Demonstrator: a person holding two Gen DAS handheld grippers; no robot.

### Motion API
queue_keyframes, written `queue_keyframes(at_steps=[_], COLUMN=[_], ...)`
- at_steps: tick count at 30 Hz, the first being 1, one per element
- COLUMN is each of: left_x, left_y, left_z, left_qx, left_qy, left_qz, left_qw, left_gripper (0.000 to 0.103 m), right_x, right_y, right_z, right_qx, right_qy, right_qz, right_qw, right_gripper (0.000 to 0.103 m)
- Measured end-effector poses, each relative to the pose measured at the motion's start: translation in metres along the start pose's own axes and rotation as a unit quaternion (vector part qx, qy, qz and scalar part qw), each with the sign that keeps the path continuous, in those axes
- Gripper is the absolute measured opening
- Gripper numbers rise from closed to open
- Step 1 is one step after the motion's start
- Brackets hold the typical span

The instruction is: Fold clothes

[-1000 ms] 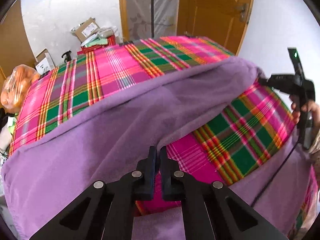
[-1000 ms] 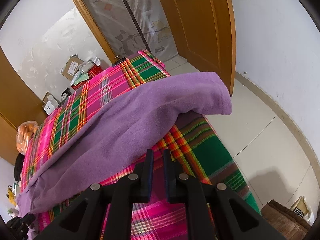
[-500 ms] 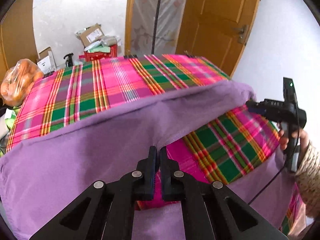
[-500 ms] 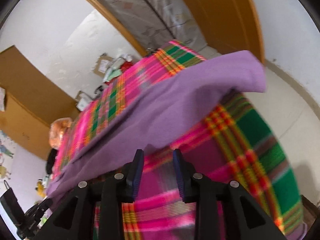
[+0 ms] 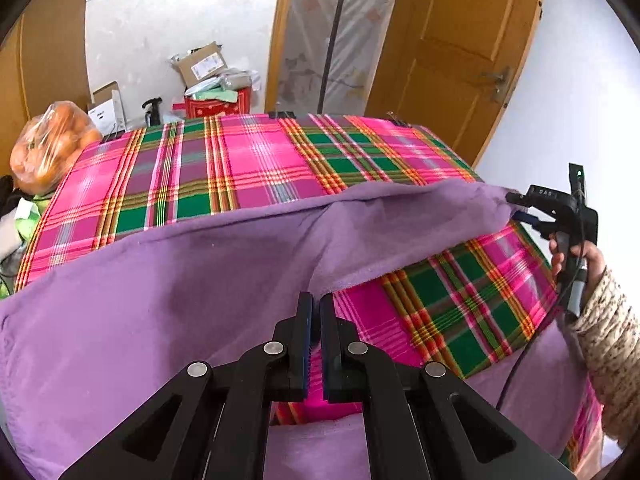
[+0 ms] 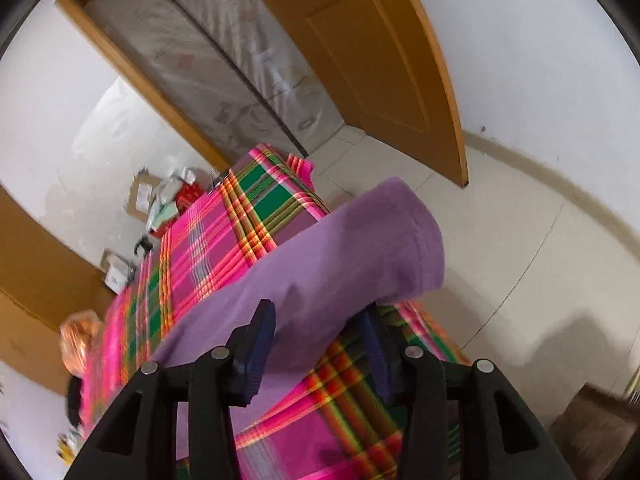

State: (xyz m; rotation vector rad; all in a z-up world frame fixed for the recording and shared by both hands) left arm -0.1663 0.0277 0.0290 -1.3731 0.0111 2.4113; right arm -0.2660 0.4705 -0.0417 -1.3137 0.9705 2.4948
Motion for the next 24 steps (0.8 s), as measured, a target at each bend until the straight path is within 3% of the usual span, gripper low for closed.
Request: queue_keyframes(at_steps=[4,5,7,10,13,16,19,22,24], left_x=[0.005,0.006,0.005,0.003,0.006,0.012,0.018,0.023,0.026], left_y=[0.002,0.002,0.003,0.003,0.004,0.006,0.009,0.011,0.013], left_z=[-0.001,-0.001,-0.001,0.000,0.002,0.003,0.002,0.000,-0.001], left_qx=[-0.003,-0.004,-0.005,-0.004,-0.007,-0.011,-0.017,-0.024,-0.028], left_qy=[0.008,0.008,0.009,0.008,0.011,0.020,0.031,0.041,0.048], left_qz=[0.001,0.002,0.002,0.000,-0.004,-0.003,-0.004,-0.006,-0.007], left_qw=[1.0000,1.0000,0.9999,1.0000,0.9999,0.9997,0.9994,0.9989,0.9984], left_gripper=[0.003,0.003,0.003,0.003,0.003,0.003,0.003,0.003,0.003], right_x=[0.007,0.009,0.013,0.007,-0.007,-0.001,0.017,0.032,0.041], right_y=[0.014,0.015,0.016,0.021,0.040,0.066,0.081,0.076,0.071], right_z=[0.001,0.001,0.004,0.012,0.022,0.030,0.037,0.047,0.052], right_qx=[-0.054,-0.057,-0.056,-0.060,-0.091,-0.139,-0.163,-0.107,-0.094], right_qy=[0.001,0.002,0.005,-0.011,-0.051,-0.060,-0.048,-0.016,0.002], right_qz=[-0.044,-0.048,-0.054,-0.052,-0.081,-0.128,-0.142,-0.073,-0.052], right_qw=[0.998,0.997,0.997,0.997,0.991,0.980,0.975,0.991,0.994], right_gripper=[0.040,0.025,0.007,0.006,0.006,0.006,0.008,0.022,0.025])
Point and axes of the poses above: each gripper's, at about its wrist camera, not at the fingertips, and x roughly the way its jaws point, y to its left, z to its top, the point moved 4 cm from there along x, roughly the way its jaws point, and after that the axes turned 9 degrees about y, right-handed, at the moved point
